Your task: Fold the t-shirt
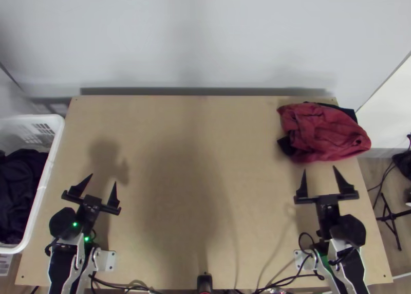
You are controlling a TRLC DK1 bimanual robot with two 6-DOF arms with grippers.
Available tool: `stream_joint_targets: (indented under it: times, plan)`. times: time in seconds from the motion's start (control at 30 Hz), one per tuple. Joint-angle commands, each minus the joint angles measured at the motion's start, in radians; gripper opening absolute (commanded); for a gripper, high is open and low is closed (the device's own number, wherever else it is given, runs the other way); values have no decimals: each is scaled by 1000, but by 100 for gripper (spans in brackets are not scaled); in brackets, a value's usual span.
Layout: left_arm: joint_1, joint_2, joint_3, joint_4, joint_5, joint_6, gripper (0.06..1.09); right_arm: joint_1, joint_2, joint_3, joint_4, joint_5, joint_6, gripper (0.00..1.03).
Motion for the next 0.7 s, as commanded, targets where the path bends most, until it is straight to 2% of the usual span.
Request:
stream_joint_targets:
  times: [0.0,0.13,0.67]
  plan:
    - [111,-16,-27,-20,64,-3,104,60,-36,-20,-133,-44,-22,99]
    - [165,-17,-27,-23,76,0,104,72,-36,-20,-159,-46,-39,99]
    - [165,-17,-27,-23,77,4,104,65,-36,-20,-159,-47,-32,99]
